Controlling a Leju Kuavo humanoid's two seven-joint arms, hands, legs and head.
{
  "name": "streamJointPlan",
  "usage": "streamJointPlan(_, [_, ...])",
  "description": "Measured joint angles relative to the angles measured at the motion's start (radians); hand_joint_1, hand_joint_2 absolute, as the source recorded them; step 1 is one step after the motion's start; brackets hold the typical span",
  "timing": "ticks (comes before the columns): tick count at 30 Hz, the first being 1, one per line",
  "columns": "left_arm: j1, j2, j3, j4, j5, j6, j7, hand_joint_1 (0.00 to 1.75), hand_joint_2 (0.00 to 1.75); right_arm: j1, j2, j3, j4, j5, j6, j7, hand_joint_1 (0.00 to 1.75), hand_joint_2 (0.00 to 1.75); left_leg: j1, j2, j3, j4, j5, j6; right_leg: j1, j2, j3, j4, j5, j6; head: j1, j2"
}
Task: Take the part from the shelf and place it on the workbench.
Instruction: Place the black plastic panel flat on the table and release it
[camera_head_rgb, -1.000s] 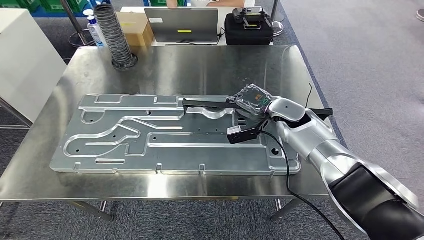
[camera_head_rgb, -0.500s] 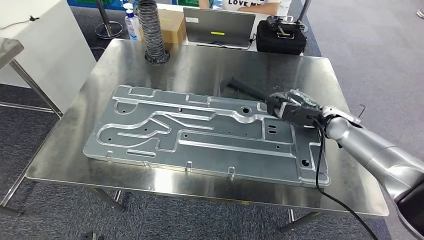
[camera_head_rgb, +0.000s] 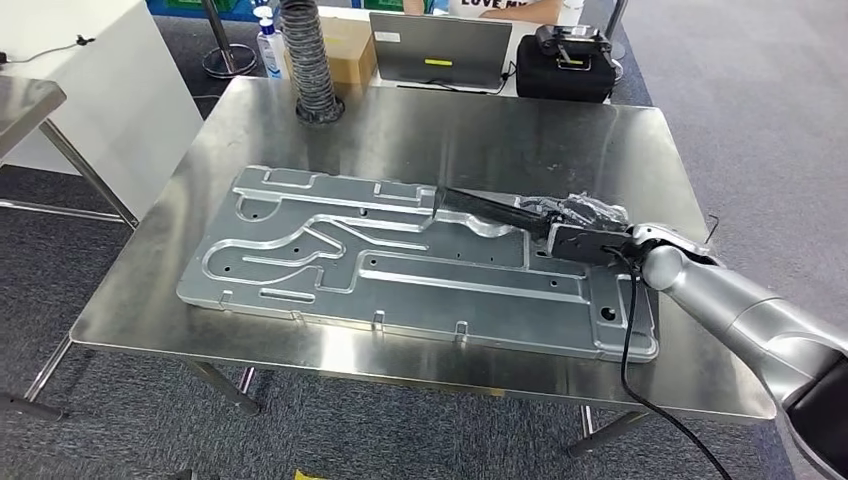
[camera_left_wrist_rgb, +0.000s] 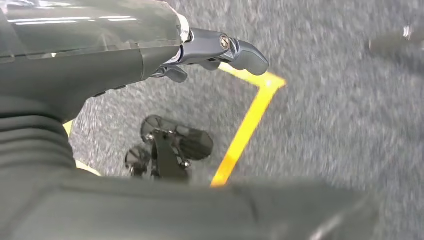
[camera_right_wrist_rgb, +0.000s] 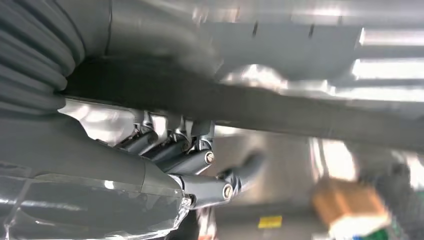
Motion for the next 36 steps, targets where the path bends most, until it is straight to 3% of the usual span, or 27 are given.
streamJointPlan(1, [0.0,0.0,0.0,0.0,0.0,0.001,-0.002,0.0,1.31,0.006,0.0,0.006,0.0,0.002,-0.002,0.0,0.0,0.0,0.004,-0.008,0.033,-0.066,0.029,-0.006,-0.005,0.0,-0.003,0.01,-0.006,0.009,0.0,0.0])
streamJointPlan(2, [0.0,-0.001,0.0,0.0,-0.001,0.002,-0.005,0.0,0.87,0.01,0.002,0.011,0.0,0.004,-0.003,0.001,0.0,0.0,0.005,-0.016,0.06,-0.123,0.051,-0.005,-0.007,0.002,-0.007,0.023,-0.013,0.018,0.0,0.0])
streamJointPlan(4, [0.004,-0.002,0.0,0.001,-0.004,0.006,-0.009,0.0,0.0,0.015,0.012,0.017,-0.001,0.009,-0.006,0.002,0.0,0.0,-0.002,-0.031,0.072,-0.162,0.068,0.019,-0.007,0.007,-0.014,0.043,-0.025,0.032,0.0,0.0])
streamJointPlan(6, [0.008,-0.002,-0.001,0.001,-0.01,0.012,-0.009,0.0,0.0,0.016,0.032,0.022,0.0,0.012,-0.01,0.006,0.0,0.0,-0.005,-0.03,0.07,-0.163,0.07,0.049,-0.008,0.007,-0.018,0.045,-0.032,0.039,0.0,0.0])
streamJointPlan(8, [0.007,0.0,-0.002,0.001,-0.018,0.014,-0.006,0.0,0.0,0.016,0.06,0.028,0.004,0.014,-0.013,0.011,0.0,0.0,-0.002,-0.034,0.075,-0.169,0.073,0.064,-0.016,0.021,-0.025,0.064,-0.052,0.042,0.001,0.0])
streamJointPlan(9, [0.004,0.001,-0.004,0.001,-0.02,0.013,-0.004,0.0,0.0,0.016,0.08,0.03,0.009,0.015,-0.015,0.012,0.0,0.0,0.001,-0.036,0.077,-0.172,0.076,0.07,-0.02,0.038,-0.039,0.104,-0.074,0.043,0.001,0.0])
streamJointPlan(11, [0.0,0.001,-0.008,0.001,-0.023,0.012,0.001,0.0,0.0,0.02,0.131,0.034,0.026,0.017,-0.017,0.016,0.0,0.0,0.001,-0.04,0.077,-0.175,0.079,0.075,-0.025,0.079,-0.096,0.247,-0.124,0.04,0.001,0.0])
streamJointPlan(13, [0.002,0.002,-0.01,0.001,-0.023,0.011,0.003,0.0,0.0,0.027,0.187,0.039,0.046,0.022,-0.017,0.021,0.0,0.0,0.0,-0.039,0.08,-0.174,0.077,0.076,-0.025,0.1,-0.157,0.354,-0.138,0.038,0.001,0.0])
streamJointPlan(14, [0.004,0.002,-0.01,0.001,-0.023,0.011,0.004,0.0,0.0,0.031,0.215,0.042,0.053,0.023,-0.017,0.024,0.0,0.0,0.0,-0.038,0.084,-0.173,0.073,0.076,-0.024,0.104,-0.168,0.352,-0.117,0.035,0.001,0.0])
streamJointPlan(15, [0.007,0.002,-0.011,0.001,-0.023,0.011,0.004,0.0,0.0,0.033,0.245,0.043,0.061,0.025,-0.018,0.027,0.0,0.0,-0.001,-0.035,0.09,-0.172,0.069,0.075,-0.022,0.103,-0.163,0.311,-0.079,0.03,0.001,0.0])
streamJointPlan(17, [0.014,0.003,-0.011,0.001,-0.023,0.011,0.004,0.0,0.0,0.029,0.312,0.043,0.076,0.025,-0.02,0.03,0.0,0.0,-0.003,-0.028,0.103,-0.169,0.059,0.068,-0.012,0.076,-0.13,0.182,0.008,0.015,0.001,0.0])
streamJointPlan(18, [0.018,0.003,-0.011,0.001,-0.023,0.011,0.004,0.0,0.0,0.025,0.348,0.042,0.084,0.025,-0.021,0.032,0.0,0.0,-0.005,-0.022,0.106,-0.167,0.054,0.063,-0.006,0.064,-0.114,0.128,0.029,0.007,0.001,0.0])
streamJointPlan(19, [0.021,0.004,-0.011,0.001,-0.023,0.011,0.004,0.0,0.0,0.021,0.385,0.041,0.092,0.026,-0.022,0.033,0.0,0.0,-0.007,-0.013,0.107,-0.166,0.051,0.057,0.0,0.056,-0.105,0.094,0.035,0.003,0.001,0.0])
streamJointPlan(23, [0.028,0.012,-0.011,0.001,-0.023,0.011,0.003,0.0,0.0,0.014,0.495,0.037,0.119,0.024,-0.026,0.034,0.0,0.0,-0.005,0.025,0.102,-0.146,0.029,0.033,0.001,0.092,-0.094,0.054,0.031,-0.004,0.001,0.0])
streamJointPlan(25, [0.027,0.015,-0.011,0.001,-0.023,0.01,0.002,0.0,0.0,0.013,0.511,0.036,0.126,0.021,-0.033,0.033,0.0,0.0,-0.003,0.026,0.063,-0.05,-0.031,0.025,0.0,0.097,-0.086,0.046,0.036,-0.012,0.001,0.0])
streamJointPlan(27, [0.027,0.015,-0.012,0.001,-0.024,0.009,0.002,0.0,0.0,0.014,0.504,0.036,0.131,0.016,-0.046,0.029,0.0,0.0,-0.003,0.025,0.0,0.087,-0.097,0.018,0.005,0.098,-0.085,0.046,0.035,-0.016,0.001,0.0])
streamJointPlan(28, [0.029,0.016,-0.012,0.001,-0.024,0.009,0.002,0.0,0.0,0.014,0.495,0.035,0.132,0.014,-0.057,0.025,0.0,0.0,-0.003,0.025,-0.019,0.127,-0.108,0.016,0.007,0.099,-0.085,0.046,0.035,-0.016,0.001,0.0])
streamJointPlan(29, [0.03,0.016,-0.012,0.001,-0.024,0.009,0.001,0.0,0.0,0.015,0.483,0.034,0.134,0.012,-0.071,0.018,0.0,0.0,-0.002,0.025,-0.019,0.128,-0.099,0.015,0.008,0.099,-0.084,0.048,0.035,-0.016,0.001,0.0])
streamJointPlan(30, [0.03,0.016,-0.012,0.001,-0.024,0.009,0.001,0.0,0.0,0.015,0.469,0.031,0.134,0.01,-0.092,0.009,0.0,0.0,-0.002,0.023,0.003,0.087,-0.073,0.015,0.008,0.1,-0.084,0.049,0.034,-0.015,0.001,0.0])
streamJointPlan(32, [0.029,0.017,-0.012,0.001,-0.024,0.008,-0.001,0.0,0.0,0.013,0.439,0.018,0.133,0.008,-0.143,-0.008,0.0,0.0,0.001,0.003,0.075,-0.056,-0.009,0.016,0.009,0.101,-0.084,0.059,0.028,-0.007,0.001,0.0])
streamJointPlan(34, [0.029,0.017,-0.012,0.001,-0.023,0.007,-0.004,0.0,0.0,0.009,0.41,0.005,0.133,0.008,-0.185,-0.022,0.0,0.0,0.001,-0.017,0.114,-0.141,0.022,0.029,0.01,0.101,-0.085,0.069,0.022,0.004,0.001,0.0])
streamJointPlan(36, [0.032,0.017,-0.012,0.001,-0.019,0.004,-0.009,0.0,0.0,0.007,0.39,-0.011,0.134,0.013,-0.243,-0.044,0.0,0.0,-0.003,-0.018,0.115,-0.15,0.027,0.049,0.01,0.101,-0.086,0.069,0.021,0.014,0.001,0.0])
